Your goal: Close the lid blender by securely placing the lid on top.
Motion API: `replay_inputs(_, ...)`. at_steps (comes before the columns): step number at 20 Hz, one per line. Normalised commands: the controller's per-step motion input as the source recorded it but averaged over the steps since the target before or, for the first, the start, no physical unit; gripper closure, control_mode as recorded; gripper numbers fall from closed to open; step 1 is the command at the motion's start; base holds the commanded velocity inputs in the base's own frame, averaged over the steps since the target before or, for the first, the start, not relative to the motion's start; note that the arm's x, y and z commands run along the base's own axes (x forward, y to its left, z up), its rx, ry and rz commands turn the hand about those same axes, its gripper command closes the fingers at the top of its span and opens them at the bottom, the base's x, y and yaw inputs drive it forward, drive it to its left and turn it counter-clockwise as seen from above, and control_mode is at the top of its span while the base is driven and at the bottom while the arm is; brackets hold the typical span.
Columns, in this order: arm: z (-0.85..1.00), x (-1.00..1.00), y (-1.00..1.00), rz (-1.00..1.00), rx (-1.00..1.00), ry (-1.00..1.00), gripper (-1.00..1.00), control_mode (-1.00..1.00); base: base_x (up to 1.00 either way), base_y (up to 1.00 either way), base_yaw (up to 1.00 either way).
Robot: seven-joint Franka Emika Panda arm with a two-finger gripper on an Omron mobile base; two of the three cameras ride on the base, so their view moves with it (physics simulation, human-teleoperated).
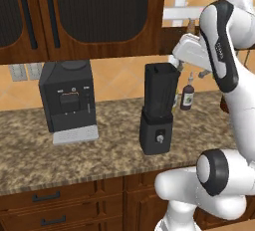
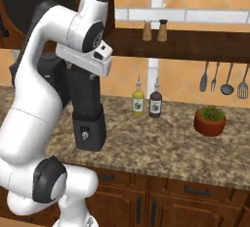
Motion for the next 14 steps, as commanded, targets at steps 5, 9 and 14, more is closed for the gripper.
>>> replay_inputs(5,0.01,-0.97,-0.35,0.04,-0.01,-0.31,-1.00,-1.00,0.00,0.00,0.00)
replay_inputs(9,-0.04,-0.70,-0.54,0.05,-0.07,-0.15,-1.00,-1.00,0.00,0.00,0.00)
replay_inputs(14,-0.03,-0.30,-0.30,0.00,-0.03,-0.06,-1.00,-1.00,0.00,0.00,0.00)
